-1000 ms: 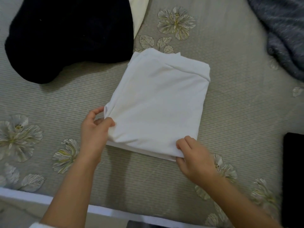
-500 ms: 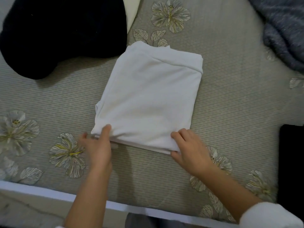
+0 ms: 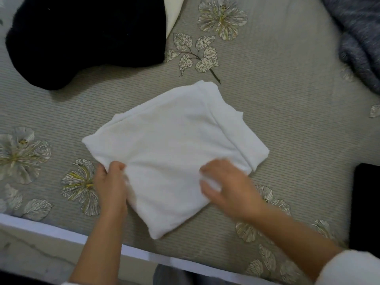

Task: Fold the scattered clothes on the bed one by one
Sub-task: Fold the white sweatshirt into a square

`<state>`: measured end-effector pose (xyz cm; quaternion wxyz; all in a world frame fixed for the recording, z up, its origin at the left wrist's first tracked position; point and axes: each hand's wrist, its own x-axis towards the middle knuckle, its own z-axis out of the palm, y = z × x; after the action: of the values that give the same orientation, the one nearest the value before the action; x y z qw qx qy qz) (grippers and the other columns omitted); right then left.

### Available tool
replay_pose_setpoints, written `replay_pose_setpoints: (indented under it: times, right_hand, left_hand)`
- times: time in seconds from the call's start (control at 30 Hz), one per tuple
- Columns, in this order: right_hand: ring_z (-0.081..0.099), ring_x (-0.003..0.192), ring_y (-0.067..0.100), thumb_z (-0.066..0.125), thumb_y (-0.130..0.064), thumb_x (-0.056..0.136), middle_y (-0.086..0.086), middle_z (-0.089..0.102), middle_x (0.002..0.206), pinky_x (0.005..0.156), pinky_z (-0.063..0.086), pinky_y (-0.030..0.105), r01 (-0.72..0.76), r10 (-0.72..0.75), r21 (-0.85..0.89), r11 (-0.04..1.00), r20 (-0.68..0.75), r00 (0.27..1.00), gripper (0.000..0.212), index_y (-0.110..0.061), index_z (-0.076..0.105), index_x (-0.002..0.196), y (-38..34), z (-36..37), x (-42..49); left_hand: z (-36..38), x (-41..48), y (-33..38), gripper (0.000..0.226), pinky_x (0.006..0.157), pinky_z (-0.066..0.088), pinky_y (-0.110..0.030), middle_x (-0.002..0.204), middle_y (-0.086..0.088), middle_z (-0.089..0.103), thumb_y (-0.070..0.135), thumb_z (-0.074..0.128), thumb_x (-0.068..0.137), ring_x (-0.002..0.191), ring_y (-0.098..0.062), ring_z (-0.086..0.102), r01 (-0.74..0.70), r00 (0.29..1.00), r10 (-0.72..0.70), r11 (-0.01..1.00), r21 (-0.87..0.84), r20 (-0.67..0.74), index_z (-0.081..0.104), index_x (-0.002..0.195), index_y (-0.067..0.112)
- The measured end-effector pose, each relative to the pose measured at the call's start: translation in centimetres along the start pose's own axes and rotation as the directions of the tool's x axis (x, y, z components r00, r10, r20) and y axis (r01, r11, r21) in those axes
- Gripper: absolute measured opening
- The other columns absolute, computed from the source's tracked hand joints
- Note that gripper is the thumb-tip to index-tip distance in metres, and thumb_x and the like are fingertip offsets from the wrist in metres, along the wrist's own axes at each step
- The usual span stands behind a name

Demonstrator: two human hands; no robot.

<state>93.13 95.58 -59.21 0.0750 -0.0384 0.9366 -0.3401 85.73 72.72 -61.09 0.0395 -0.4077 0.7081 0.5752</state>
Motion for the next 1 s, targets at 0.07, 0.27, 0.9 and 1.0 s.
replay_pose_setpoints:
  times: [0.07, 0.27, 0.9, 1.0]
  right_hand:
    - [0.047, 0.122, 0.028, 0.045, -0.048, 0.086, 0.007, 0.057, 0.128, 0.1, 0.042, 0.049, -0.116, 0.094, -0.159, 0.98, -0.137, 0.986, 0.055, -0.014, 0.057, 0.126, 1.9, -1.5, 2.6]
    - [-0.02, 0.146, 0.021, 0.006, -0.062, 0.091, -0.008, -0.015, 0.16, 0.115, -0.012, 0.047, -0.151, 0.231, -0.449, 0.881, 0.127, 0.965, 0.066, -0.038, -0.013, 0.149, 5.1, -1.1, 7.2]
    - [0.069, 0.09, 0.021, 0.076, -0.011, 0.073, 0.003, 0.073, 0.1, 0.071, 0.054, 0.032, -0.715, 0.706, 0.662, 0.224, 0.395, 0.587, 0.032, -0.015, 0.069, 0.104, 3.9, -6.7, 5.1]
    - [0.068, 0.087, 0.022, 0.073, -0.008, 0.076, 0.004, 0.073, 0.096, 0.068, 0.054, 0.033, -0.631, 0.765, 0.768, 0.108, 0.341, 0.546, 0.027, -0.015, 0.067, 0.102, 2.7, -8.4, -0.4]
  left_hand:
    - [-0.5, 1.1, 0.1, 0.033, 0.071, 0.046, -0.019, 0.104, -0.007, 0.064, 0.009, 0.052, 0.087, 0.088, -0.014, 0.056, -0.124, 0.992, 0.125, 0.991, 0.05, -0.027, 0.056, 0.12, 0.014]
    - [0.9, -2.1, -2.9, 0.068, 0.115, 0.005, -0.049, 0.158, -0.023, -0.003, 0.048, 0.034, 0.093, 0.144, -0.038, 0.001, -0.45, 0.88, 0.41, 0.56, 0.696, 0.24, 0.013, 0.153, 0.023]
    - [-3.5, -2.7, -0.5, 0.017, 0.068, 0.048, -0.031, 0.097, -0.008, 0.071, 0.017, 0.061, 0.083, 0.083, -0.022, 0.063, 0.255, 0.935, -0.262, 0.965, 0.063, 0.237, 0.065, 0.098, 0.011]
    - [-3.2, -4.7, 2.0, 0.015, 0.075, 0.05, -0.037, 0.095, -0.008, 0.07, 0.026, 0.064, 0.08, 0.085, -0.026, 0.064, 0.175, 0.931, -0.231, 0.962, 0.211, 0.282, 0.062, 0.093, 0.017]
